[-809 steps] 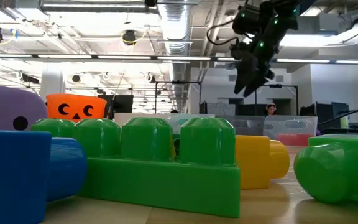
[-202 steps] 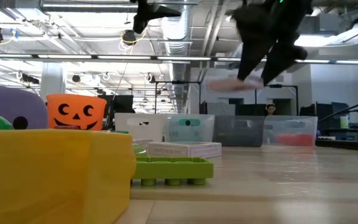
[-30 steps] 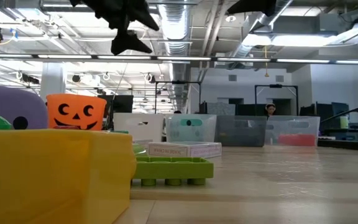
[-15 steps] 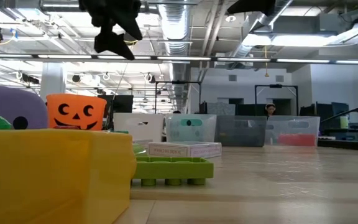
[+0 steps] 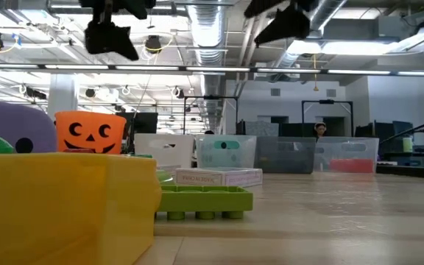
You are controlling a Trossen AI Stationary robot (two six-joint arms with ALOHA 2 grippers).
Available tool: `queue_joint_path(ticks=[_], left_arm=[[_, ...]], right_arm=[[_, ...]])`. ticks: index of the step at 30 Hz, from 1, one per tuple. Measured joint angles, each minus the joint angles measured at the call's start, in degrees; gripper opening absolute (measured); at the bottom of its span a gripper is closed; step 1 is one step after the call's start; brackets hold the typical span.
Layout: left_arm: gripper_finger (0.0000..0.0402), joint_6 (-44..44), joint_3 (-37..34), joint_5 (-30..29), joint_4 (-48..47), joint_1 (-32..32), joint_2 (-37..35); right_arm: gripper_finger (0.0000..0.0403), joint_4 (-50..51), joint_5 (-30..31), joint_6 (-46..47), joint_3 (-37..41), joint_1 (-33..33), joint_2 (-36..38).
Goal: Pick & Place Toys
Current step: Put the small red game piece into the black bin
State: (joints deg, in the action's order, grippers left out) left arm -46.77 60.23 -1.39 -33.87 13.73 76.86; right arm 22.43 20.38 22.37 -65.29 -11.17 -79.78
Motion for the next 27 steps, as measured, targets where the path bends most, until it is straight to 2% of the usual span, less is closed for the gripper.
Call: queue_joint_path(ticks=[8, 11, 15, 21, 27], left_arm=[[0.0291, -10.64, 0.0, 4.0, 3.69, 4.46, 8.55], [0.0291, -15.36, -0.01, 6.26, 5.23, 4.99, 11.01], [0.0291, -21.93, 0.0, 7.68, 5.46, 5.34, 13.62], [0.0291, -28.73, -0.02, 7.8, 4.42, 5.45, 15.92], [0.0291, -32.68, 0.02, 7.76, 2.34, 5.45, 16.46]], right_arm=[[0.0331, -2.7, -6.21, -4.34, -0.38, -2.13, -5.91], [0.0331, -2.28, -8.09, -5.43, -0.38, -1.76, -5.8], [0.0331, -1.19, -9.84, -11.28, -0.36, -1.03, -5.17], [0.0331, 0.61, -18.43, -18.86, -0.4, -0.3, -3.93], [0.0331, 3.17, -19.1, -20.91, -0.42, -0.52, -3.79]])
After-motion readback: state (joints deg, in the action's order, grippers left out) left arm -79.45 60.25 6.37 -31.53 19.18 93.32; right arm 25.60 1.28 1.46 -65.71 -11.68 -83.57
